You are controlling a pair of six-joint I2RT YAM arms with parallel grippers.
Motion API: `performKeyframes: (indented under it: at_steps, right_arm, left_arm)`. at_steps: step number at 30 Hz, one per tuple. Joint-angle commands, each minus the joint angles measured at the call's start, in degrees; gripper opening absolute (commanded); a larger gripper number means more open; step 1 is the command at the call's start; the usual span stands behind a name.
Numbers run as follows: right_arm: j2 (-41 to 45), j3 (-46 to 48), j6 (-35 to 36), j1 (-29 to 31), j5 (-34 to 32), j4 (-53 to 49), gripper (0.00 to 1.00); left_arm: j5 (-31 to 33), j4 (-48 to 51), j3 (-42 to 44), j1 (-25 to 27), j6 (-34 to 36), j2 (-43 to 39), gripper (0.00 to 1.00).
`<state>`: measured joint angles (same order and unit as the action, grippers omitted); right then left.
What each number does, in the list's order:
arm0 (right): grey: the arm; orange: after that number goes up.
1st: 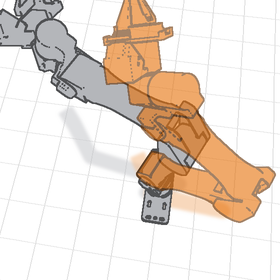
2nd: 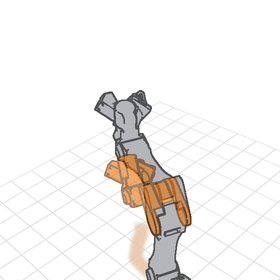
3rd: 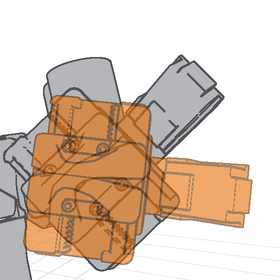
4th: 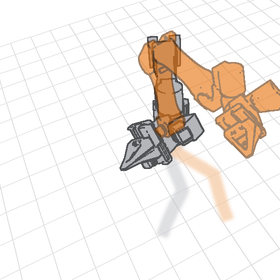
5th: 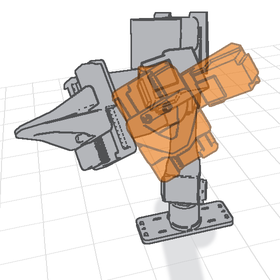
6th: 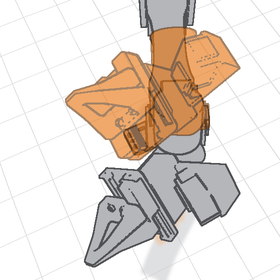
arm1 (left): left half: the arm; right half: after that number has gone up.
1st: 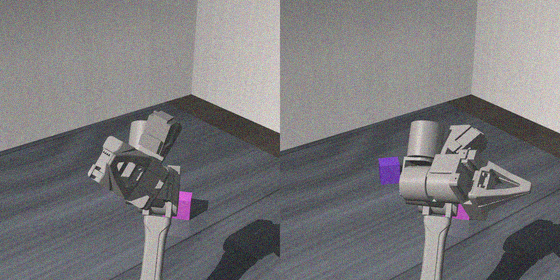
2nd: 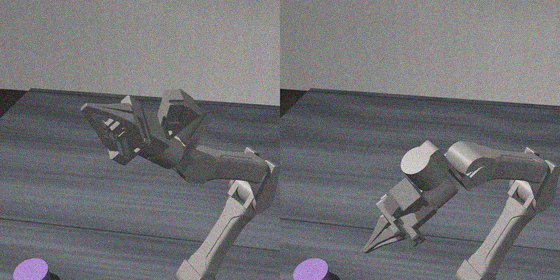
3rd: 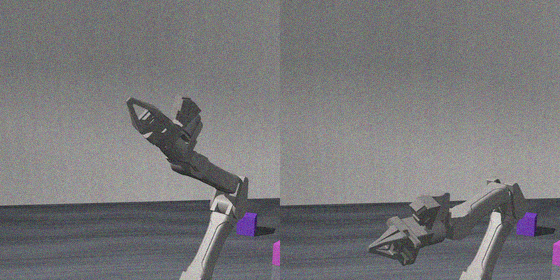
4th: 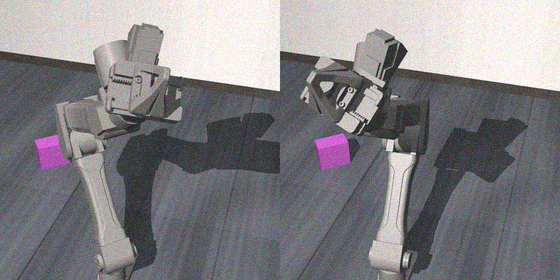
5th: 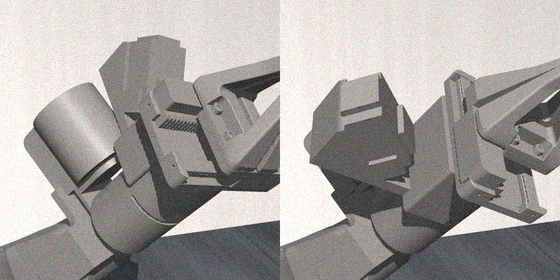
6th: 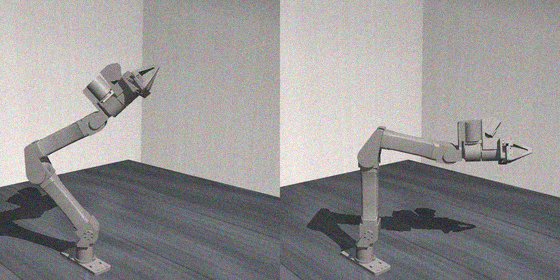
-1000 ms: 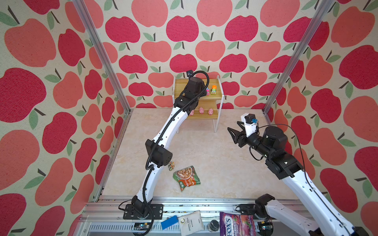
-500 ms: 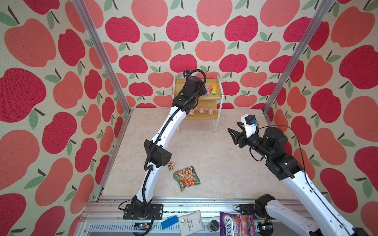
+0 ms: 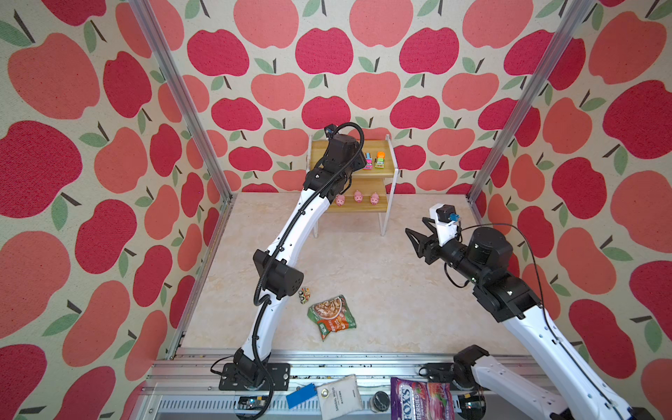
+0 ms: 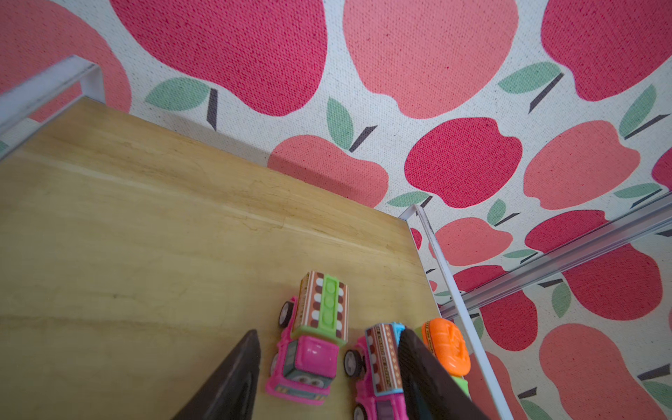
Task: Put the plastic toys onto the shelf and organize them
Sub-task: 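Lower the truck beside the other trucks on the top shelf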
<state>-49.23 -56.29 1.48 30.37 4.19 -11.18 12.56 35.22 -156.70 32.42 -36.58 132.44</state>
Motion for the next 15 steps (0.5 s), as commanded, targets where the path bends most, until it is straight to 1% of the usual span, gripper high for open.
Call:
performKeyframes:
  at_steps: [1, 6, 15]
  right_arm:
    - [0.9, 0.8, -1.0, 0.4, 0.5, 1.0, 0.63]
    - [1.1, 1.1, -0.9, 0.4, 0.3, 1.1, 0.63]
    - [1.2, 1.7, -0.7, 0.3, -0.1, 1.6, 0.63]
  left_arm:
    - [-1.4, 2.5, 0.4, -0.9, -2.3, -2.4, 0.63]
    - [-1.5, 3.3, 1.0, -1.6, -3.9, -2.4, 0.63]
    - [-5.4, 2.7, 2.7, -2.8, -7.2, -2.5, 0.63]
